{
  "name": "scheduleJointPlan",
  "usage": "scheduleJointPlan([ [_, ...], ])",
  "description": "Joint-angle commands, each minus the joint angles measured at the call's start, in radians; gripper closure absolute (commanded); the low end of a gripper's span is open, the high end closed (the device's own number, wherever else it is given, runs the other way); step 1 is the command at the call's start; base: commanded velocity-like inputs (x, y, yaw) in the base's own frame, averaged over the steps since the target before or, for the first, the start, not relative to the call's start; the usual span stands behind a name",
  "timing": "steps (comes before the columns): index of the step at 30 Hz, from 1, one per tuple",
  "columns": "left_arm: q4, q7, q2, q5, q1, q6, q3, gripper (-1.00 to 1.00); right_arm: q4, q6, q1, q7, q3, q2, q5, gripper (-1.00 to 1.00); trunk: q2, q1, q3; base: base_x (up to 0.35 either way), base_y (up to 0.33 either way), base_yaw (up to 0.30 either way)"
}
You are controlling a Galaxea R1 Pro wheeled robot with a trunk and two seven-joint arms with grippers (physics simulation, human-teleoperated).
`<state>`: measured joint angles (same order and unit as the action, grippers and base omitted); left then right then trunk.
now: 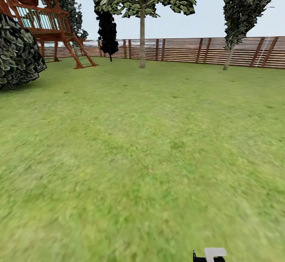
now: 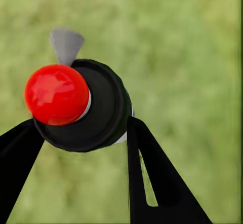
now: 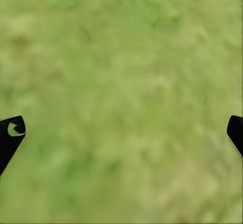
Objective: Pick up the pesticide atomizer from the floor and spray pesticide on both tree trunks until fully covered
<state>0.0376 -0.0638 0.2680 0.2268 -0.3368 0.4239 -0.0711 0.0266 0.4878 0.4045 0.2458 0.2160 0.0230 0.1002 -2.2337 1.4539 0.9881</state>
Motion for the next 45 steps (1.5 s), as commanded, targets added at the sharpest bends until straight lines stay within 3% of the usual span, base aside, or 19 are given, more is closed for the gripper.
scheduleJointPlan([
  [1,0.004,-0.007,0.0,0.003,-0.002,0.005,-0.007,1.0,-0.001,0.003,0.0,0.001,0.009,0.0,0.01,-1.0,0.0,0.0,0.001,0.339,0.0,0.0],
  [45,0.001,-0.007,-0.007,0.002,-0.002,0.004,-0.006,1.0,-0.001,0.003,0.0,0.001,0.008,0.0,0.01,-1.0,0.0,0.0,0.001,0.339,0.0,0.0],
])
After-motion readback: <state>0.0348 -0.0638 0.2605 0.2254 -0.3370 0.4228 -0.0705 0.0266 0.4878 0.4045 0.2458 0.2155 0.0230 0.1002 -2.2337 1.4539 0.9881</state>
